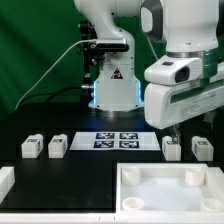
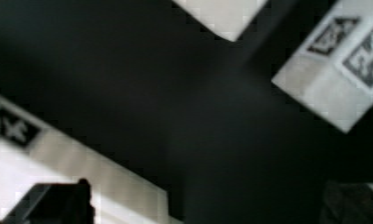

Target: Assemble one leg

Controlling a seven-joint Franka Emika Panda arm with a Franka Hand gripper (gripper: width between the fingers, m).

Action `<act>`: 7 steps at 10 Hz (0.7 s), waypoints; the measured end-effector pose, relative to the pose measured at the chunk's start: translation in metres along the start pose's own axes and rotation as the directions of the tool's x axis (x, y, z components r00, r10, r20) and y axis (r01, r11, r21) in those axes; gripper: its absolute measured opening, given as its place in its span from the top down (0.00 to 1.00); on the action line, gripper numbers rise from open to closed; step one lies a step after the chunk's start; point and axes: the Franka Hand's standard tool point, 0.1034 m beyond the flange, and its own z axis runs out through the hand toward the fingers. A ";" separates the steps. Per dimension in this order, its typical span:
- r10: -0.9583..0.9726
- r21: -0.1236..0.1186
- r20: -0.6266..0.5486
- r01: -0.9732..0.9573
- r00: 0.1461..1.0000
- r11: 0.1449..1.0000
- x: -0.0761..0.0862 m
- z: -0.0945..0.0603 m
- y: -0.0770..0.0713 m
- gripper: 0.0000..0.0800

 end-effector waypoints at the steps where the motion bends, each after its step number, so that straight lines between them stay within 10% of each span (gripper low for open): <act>1: 0.121 0.008 0.004 -0.121 0.993 0.993 -0.001 0.002 -0.005 0.19; 4: 0.376 0.012 0.050 -0.377 0.925 0.926 -0.010 0.015 -0.047 0.19; 7: 0.355 0.012 0.072 -0.357 0.932 0.934 -0.012 0.019 -0.052 0.19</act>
Offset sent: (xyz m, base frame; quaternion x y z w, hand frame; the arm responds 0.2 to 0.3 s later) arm -0.0340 0.0283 -0.0111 -0.0045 -0.0091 0.3326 0.9430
